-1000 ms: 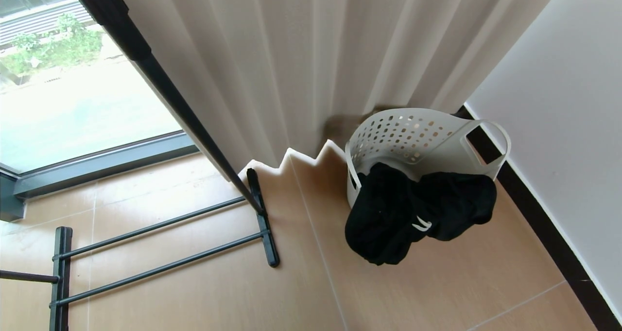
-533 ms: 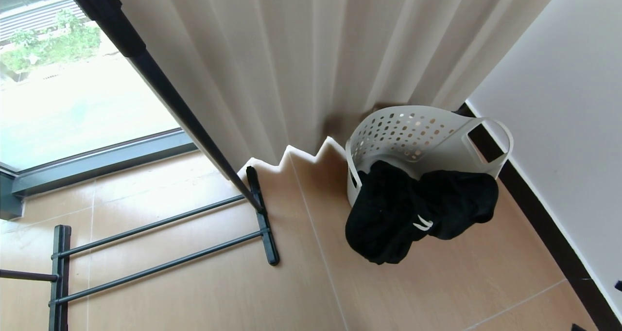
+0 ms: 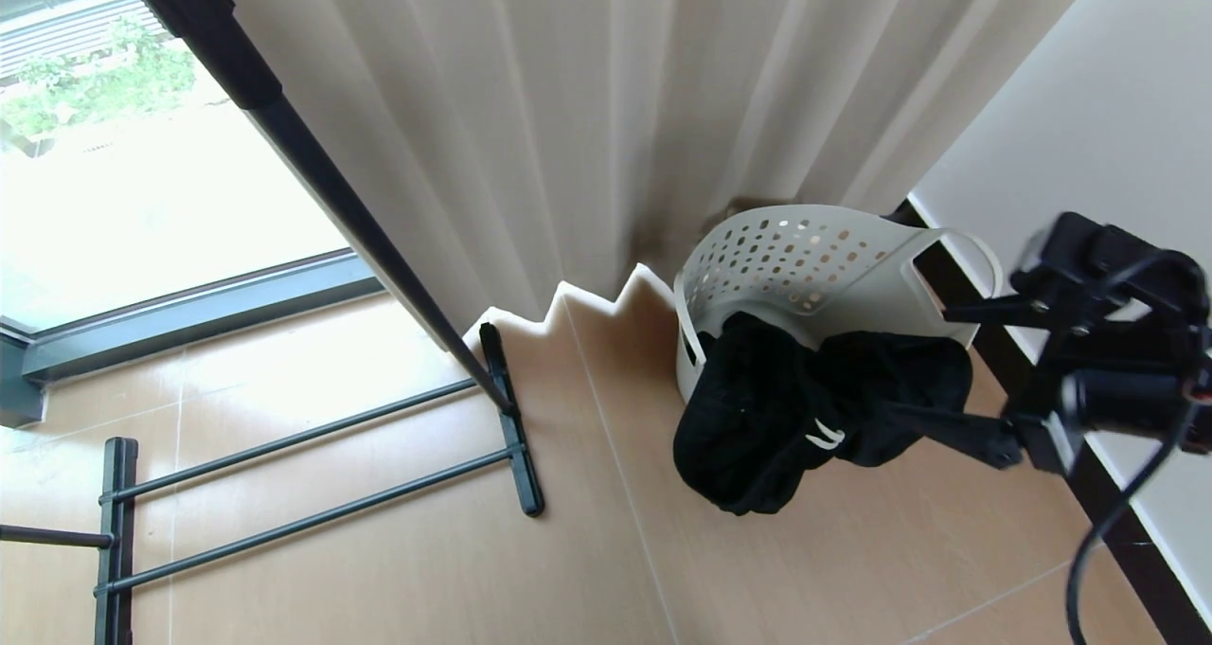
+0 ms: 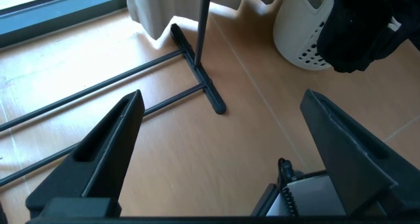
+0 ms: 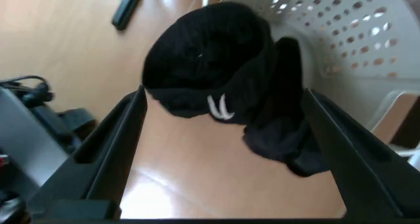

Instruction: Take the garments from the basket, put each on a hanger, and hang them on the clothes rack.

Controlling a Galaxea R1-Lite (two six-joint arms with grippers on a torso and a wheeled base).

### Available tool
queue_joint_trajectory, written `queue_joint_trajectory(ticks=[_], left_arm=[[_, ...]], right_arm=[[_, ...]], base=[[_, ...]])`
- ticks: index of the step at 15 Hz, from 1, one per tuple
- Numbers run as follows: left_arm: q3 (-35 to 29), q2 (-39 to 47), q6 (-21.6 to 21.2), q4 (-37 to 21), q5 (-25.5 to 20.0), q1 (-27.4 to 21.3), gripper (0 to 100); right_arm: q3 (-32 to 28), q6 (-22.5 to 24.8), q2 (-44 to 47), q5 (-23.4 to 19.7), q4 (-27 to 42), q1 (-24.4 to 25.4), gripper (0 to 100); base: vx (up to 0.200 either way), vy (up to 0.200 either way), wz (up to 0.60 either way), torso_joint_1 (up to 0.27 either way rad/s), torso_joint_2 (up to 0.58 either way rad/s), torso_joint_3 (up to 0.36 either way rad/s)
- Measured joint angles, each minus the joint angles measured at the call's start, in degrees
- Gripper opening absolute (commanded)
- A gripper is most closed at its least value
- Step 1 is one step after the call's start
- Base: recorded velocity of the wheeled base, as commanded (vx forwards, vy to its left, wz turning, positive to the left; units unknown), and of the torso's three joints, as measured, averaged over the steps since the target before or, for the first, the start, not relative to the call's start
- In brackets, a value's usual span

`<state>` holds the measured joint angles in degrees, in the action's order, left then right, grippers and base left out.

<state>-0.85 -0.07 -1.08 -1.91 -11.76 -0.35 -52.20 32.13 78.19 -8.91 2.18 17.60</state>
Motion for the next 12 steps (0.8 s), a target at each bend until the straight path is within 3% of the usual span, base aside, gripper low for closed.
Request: queue_joint_trajectory(ticks=[2,6,12], left_arm=[[0.0,0.0,0.0,0.0,0.0,0.0,100],[0.0,0.0,0.0,0.0,0.0,0.0,100],[0.0,0.0,0.0,0.0,0.0,0.0,100]], right_arm=[[-7.8,5.1,8.0,4.6,0.1,1.1,100],[-17.1,7.6,21.4,15.4,-0.5,2.8,100],[-23.6,8.0,33.7,17.3,-3.0,3.1,100]], base=[[0.000,0.000,0.00,0.000,0.00,0.000],[0.000,0.000,0.00,0.000,0.00,0.000],[0.000,0.000,0.00,0.000,0.00,0.000]])
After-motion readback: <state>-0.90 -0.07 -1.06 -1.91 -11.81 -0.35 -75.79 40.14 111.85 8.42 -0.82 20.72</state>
